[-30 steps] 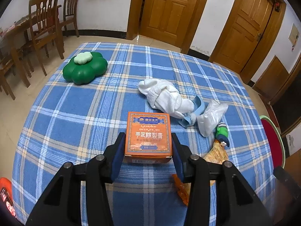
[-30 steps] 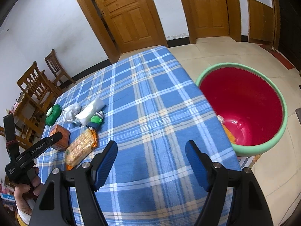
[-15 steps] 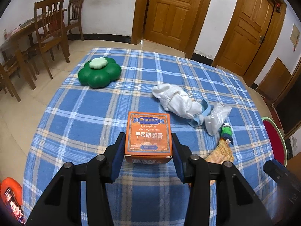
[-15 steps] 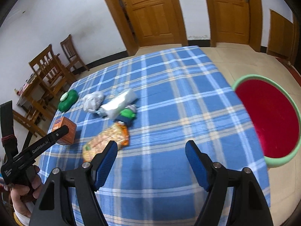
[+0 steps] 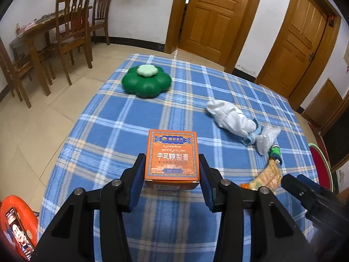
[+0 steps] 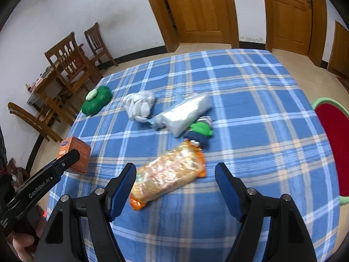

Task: Collect trash
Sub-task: 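Grasp the orange-wrapped bread bag with the right tool while the left tool holds the box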

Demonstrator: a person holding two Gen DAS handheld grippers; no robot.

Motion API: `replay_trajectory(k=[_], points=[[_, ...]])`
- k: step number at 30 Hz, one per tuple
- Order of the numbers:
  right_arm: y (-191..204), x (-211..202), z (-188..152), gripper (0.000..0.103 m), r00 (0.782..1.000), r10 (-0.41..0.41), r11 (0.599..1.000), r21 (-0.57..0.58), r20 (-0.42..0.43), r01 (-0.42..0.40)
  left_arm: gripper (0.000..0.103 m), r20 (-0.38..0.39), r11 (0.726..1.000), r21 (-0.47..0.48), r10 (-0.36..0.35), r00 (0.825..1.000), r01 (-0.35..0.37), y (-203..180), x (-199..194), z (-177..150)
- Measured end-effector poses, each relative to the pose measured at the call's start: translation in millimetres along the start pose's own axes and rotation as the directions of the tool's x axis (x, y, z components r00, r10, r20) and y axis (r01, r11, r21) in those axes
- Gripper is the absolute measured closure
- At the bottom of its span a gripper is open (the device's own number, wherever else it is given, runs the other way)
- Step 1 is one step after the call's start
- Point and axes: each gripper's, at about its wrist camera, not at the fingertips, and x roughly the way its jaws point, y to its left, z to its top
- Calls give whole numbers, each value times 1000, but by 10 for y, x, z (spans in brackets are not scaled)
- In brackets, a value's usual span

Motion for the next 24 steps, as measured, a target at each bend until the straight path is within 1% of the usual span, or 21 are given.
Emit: replay_trajectory(k=[9,19,21,24], points=[[190,154,-12,26,1000,-13,999,-40,-29,11,56,-6,999,-40,2,1000,-2,201,12,-23],[277,207,-35,26,998,-57,996,-77,-19,55,56,-14,999,-51,-6,1000,5,250,43,-35],[288,226,-42,24,997,-72,994,-87,-16,71,56,-17,999,-51,-7,1000,6,253,47,-39],[289,233,-61,24,996,-87,992,-96,-7,86,56,-21,999,-51,-12,1000,11,243,60,-45]])
